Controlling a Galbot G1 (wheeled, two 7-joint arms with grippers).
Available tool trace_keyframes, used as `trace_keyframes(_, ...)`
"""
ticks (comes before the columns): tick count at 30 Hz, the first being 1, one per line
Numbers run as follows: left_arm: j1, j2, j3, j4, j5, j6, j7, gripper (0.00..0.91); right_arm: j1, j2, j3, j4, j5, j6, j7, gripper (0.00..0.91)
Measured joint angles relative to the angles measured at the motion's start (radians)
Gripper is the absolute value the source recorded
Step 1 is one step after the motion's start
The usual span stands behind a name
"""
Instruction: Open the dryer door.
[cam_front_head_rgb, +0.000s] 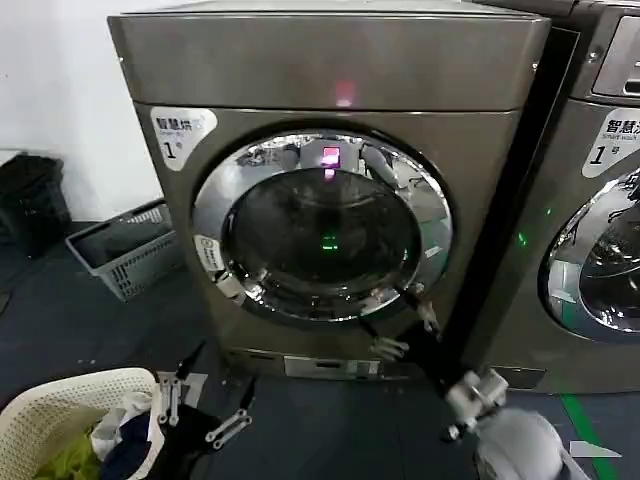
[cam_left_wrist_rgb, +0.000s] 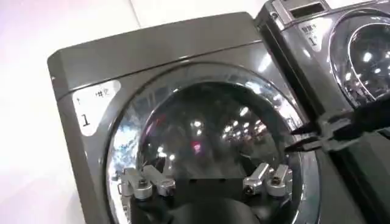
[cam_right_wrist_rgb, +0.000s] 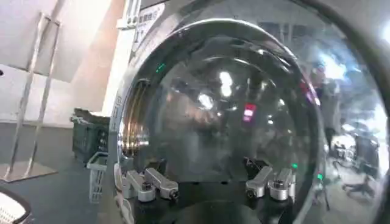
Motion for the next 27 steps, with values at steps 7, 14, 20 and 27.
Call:
trace_keyframes(7, 0.003, -0.01, -0.001, 0.003, 0.001, -0.001, 0.0, 0.907, 0.137, 0.023, -0.142, -0.052, 0.023, -0.002, 0.023, 0.907)
trace_keyframes(14, 0.003, -0.01, -0.003, 0.003, 0.003, -0.001, 0.0, 0.907, 0.238, 0.059, -0.222, -0.1, 0.027, -0.022, 0.053, 0.907)
trace_keyframes(20, 0.003, -0.012, -0.004, 0.003, 0.004, 0.0, 0.0, 0.907, 0.302, 0.086, -0.276, -0.134, 0.03, -0.037, 0.078, 0.907)
trace_keyframes(27, 0.002, -0.014, -0.006, 0.004, 0.004, 0.001, 0.0, 0.907, 0.362, 0.123, -0.329, -0.173, 0.03, -0.055, 0.106, 0.907)
